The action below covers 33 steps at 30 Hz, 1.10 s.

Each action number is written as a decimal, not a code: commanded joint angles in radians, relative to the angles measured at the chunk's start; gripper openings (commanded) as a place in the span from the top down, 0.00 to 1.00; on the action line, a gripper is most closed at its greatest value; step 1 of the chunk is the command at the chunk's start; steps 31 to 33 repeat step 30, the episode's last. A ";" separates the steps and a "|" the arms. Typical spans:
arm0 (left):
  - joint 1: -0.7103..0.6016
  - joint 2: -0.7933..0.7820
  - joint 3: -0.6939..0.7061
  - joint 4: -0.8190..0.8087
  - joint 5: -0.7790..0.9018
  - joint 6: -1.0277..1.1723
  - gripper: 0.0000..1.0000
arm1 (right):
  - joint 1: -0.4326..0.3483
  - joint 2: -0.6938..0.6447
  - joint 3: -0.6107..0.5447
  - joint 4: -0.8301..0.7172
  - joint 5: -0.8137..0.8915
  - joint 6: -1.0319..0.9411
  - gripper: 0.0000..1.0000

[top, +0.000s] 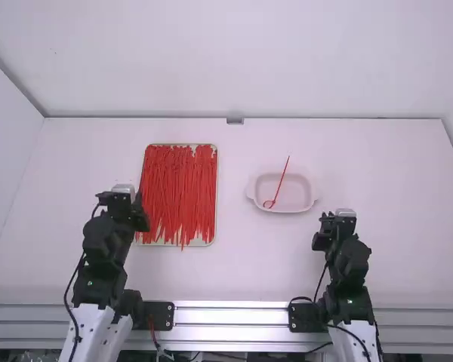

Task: Fasten the cable tie

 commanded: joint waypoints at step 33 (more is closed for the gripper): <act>-0.004 -0.430 -0.295 0.005 -0.013 0.000 1.00 | 0.002 -0.224 -0.010 -0.006 0.000 0.002 1.00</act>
